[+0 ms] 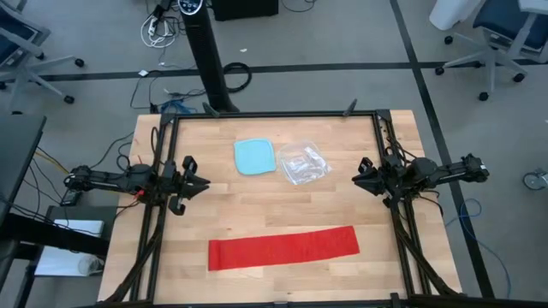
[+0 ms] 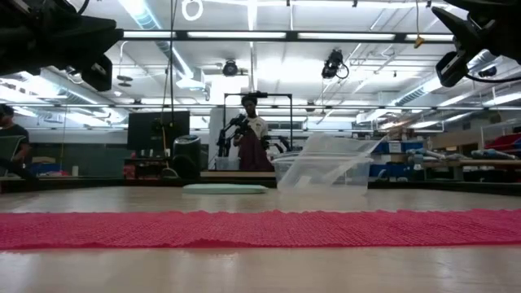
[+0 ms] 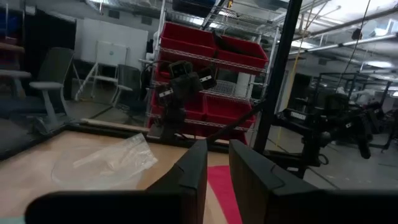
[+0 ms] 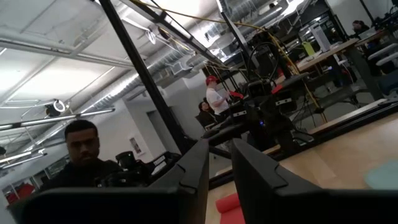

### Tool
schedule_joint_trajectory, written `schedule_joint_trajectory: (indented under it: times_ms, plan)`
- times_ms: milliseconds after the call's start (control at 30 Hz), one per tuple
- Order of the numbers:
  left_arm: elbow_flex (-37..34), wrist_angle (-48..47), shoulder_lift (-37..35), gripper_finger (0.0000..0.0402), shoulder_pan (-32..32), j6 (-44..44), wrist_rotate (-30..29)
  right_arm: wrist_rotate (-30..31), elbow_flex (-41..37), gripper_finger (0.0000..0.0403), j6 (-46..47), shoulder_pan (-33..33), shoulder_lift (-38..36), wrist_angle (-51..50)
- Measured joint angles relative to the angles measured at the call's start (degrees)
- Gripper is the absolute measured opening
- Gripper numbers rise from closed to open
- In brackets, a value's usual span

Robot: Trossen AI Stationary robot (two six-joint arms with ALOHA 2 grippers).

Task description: Roll bandage

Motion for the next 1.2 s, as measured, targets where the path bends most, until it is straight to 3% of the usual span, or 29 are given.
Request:
schedule_joint_trajectory:
  times_ms: [133,300,533,767,933,1200]
  plan:
    - [0.00,5.27,-0.04,0.0072,0.00,15.52,-1.19,0.01,0.01,0.0070,0.00,0.00,-0.01,0.00]
    - [0.02,8.17,-0.03,0.0072,0.00,18.84,-1.21,0.01,0.02,0.0070,0.00,0.00,-0.02,0.02]
    - [0.01,8.18,-0.02,0.0072,0.00,16.96,-1.21,0.02,0.01,0.0070,0.00,0.00,0.01,0.04]
    - [0.01,8.20,-0.02,0.0072,0.00,2.36,-1.21,0.02,0.00,0.0070,0.00,0.00,0.01,1.13]
    - [0.01,8.09,-0.02,0.0072,0.00,0.91,-1.21,0.14,0.01,0.0070,0.00,-0.01,0.01,1.70]
    - [0.01,8.07,-0.02,0.0072,0.00,0.34,-1.21,7.88,0.01,0.0070,-2.29,-0.02,-0.01,5.08]
